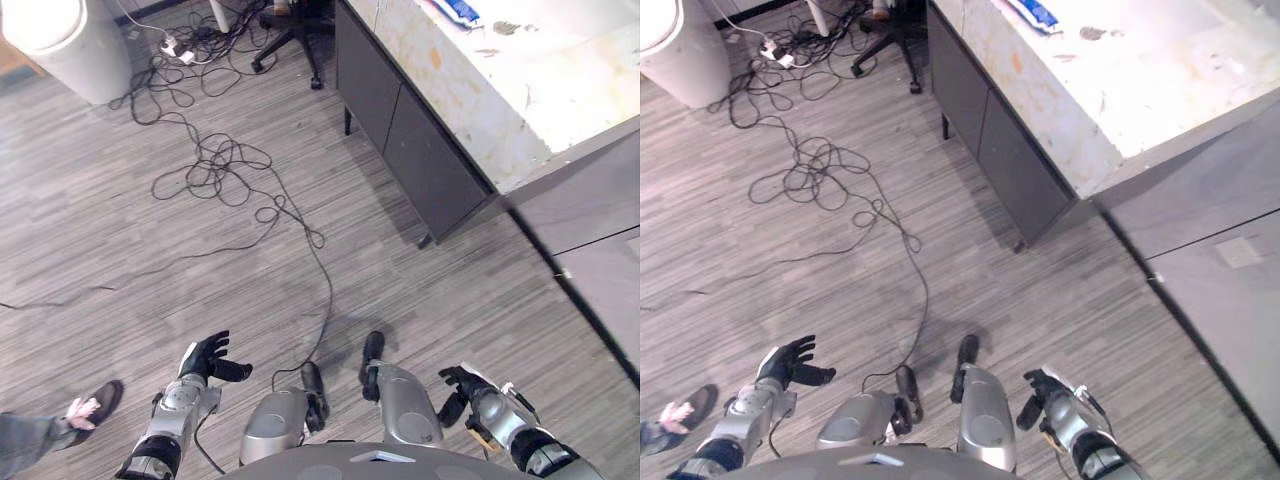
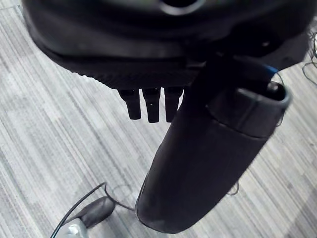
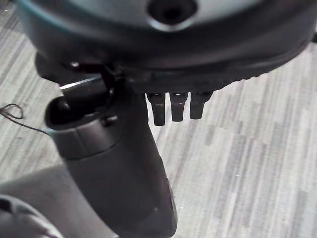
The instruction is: Organize the bathroom.
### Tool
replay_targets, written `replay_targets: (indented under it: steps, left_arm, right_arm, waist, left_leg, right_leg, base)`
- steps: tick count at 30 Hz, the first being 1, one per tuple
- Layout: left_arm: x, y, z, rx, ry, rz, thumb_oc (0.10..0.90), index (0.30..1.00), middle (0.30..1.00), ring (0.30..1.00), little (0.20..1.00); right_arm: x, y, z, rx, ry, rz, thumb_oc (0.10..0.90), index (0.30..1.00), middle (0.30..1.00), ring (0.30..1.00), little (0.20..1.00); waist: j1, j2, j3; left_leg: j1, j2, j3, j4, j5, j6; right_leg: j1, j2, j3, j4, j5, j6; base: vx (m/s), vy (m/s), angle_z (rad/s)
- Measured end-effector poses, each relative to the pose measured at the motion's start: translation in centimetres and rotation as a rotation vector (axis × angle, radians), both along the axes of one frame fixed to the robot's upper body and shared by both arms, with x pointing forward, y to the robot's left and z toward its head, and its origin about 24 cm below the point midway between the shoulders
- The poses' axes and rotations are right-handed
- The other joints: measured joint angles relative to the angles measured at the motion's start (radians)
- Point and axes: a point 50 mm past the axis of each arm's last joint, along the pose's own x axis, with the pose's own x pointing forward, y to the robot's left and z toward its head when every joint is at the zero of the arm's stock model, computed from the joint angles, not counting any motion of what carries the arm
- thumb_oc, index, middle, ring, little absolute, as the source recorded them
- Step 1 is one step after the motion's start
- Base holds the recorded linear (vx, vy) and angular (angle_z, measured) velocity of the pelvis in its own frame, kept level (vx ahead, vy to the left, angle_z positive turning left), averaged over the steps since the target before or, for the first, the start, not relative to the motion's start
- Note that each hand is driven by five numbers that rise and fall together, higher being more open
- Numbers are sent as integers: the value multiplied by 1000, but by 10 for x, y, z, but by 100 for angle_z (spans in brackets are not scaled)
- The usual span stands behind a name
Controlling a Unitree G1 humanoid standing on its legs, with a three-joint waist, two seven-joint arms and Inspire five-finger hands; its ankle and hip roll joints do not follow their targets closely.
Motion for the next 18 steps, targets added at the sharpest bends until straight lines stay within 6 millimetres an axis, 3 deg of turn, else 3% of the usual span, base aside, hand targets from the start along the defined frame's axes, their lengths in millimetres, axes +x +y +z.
replay_targets:
  steps: [5,10,11,13,14,15,16,17,18]
  left_arm:
    - [3,0,2,-6,-9,-18,800,900,900,900,900]
    - [-1,2,-1,3,12,-3,800,900,900,900,900]
    - [-6,6,-3,11,32,16,800,900,900,900,900]
    - [-16,15,-7,35,68,61,800,900,900,900,900]
    - [-21,16,-9,42,80,79,800,900,900,900,900]
    - [-31,15,-14,42,109,89,800,900,900,900,900]
    - [-42,14,-18,38,145,95,800,900,900,900,900]
    - [-48,14,-20,40,165,97,800,900,900,900,900]
    - [-59,13,-24,42,201,92,800,900,900,900,900]
  right_arm:
    - [21,-8,13,-25,-88,-33,800,900,900,900,900]
    - [18,-12,11,-22,-76,-69,800,900,900,900,900]
    - [15,-8,8,4,-64,-100,800,900,900,900,900]
    - [5,5,-3,52,-20,-143,800,900,900,900,900]
    - [0,11,-8,71,5,-157,800,900,900,900,900]
    - [0,13,-9,80,8,-167,800,900,900,900,900]
    - [0,14,-9,89,6,-175,800,900,900,900,900]
    - [2,17,-9,98,0,-173,800,900,900,900,900]
    - [0,20,-11,110,1,-187,800,900,900,900,900]
  waist:
    - [-4,-10,-4]
    - [-16,-33,-14]
    - [-25,-45,-19]
    - [-16,-91,-45]
    - [14,-106,-58]
    - [35,-104,-71]
    - [40,-93,-80]
    - [42,-90,-83]
    - [52,-64,-111]
  left_leg:
    - [1,5,-75,43,12,-22]
    - [-14,5,-104,50,18,-31]
    - [-24,3,-128,80,22,-59]
    - [-126,-11,-197,322,28,-119]
    - [-214,-12,-251,506,94,-161]
    - [-284,-14,-299,624,114,-118]
    - [-327,-4,-336,658,94,-86]
    - [-332,17,-347,615,83,-64]
    - [-291,118,-349,271,101,-56]
  right_leg:
    - [21,-2,2,0,-33,-51]
    - [1,8,6,28,-64,-40]
    - [-3,21,8,54,-90,-49]
    - [-14,18,71,85,-118,-75]
    - [-10,36,126,84,-118,-83]
    - [7,47,169,70,-113,-91]
    - [28,67,185,52,-109,-84]
    - [41,77,193,41,-104,-76]
    - [55,118,203,19,-91,-61]
  base:
    - [77,-45,-7]
    - [72,-77,7]
    - [135,-134,17]
    - [188,-54,-9]
    - [225,51,-84]
    - [248,117,-113]
    - [246,179,-96]
    - [327,307,-116]
    - [311,307,-100]
